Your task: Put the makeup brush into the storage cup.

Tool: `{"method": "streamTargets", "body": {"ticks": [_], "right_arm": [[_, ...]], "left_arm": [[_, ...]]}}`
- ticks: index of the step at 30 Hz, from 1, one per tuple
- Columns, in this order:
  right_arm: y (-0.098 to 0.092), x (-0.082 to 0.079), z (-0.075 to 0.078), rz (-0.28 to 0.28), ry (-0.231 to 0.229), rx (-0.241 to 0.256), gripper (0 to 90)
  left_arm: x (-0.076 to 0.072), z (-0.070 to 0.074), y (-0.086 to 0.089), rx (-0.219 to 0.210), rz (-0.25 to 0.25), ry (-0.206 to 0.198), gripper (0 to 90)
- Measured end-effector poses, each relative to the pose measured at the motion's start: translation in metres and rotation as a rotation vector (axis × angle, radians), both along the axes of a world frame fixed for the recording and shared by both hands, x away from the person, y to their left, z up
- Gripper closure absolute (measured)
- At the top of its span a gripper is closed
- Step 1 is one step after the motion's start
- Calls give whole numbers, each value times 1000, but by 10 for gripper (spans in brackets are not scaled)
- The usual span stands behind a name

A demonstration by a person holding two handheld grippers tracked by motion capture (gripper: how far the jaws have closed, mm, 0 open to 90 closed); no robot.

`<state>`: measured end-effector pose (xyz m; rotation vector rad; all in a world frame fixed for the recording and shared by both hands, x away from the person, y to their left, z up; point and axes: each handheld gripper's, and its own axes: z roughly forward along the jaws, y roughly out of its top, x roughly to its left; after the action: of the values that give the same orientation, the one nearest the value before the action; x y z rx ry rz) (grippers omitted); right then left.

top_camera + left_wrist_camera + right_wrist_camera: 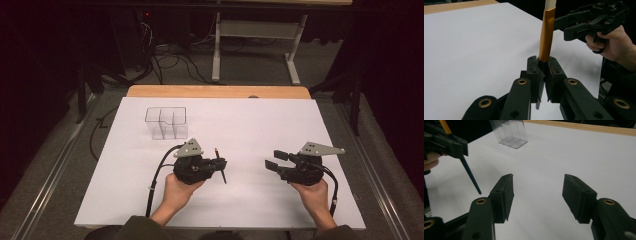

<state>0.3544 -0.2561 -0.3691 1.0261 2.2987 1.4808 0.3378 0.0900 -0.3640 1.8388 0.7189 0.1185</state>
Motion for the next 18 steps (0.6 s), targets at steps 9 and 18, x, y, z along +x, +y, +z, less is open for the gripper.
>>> {"method": "streamTargets", "body": {"ticks": [9,18], "right_arm": [[-20,0,-6,-72,-32,1,389],[-41,-2,-15,-120,-35,60,326]], "left_arm": [[1,1,2,-4,7,1,826],[0,1,5,8,27,-7,826]]}}
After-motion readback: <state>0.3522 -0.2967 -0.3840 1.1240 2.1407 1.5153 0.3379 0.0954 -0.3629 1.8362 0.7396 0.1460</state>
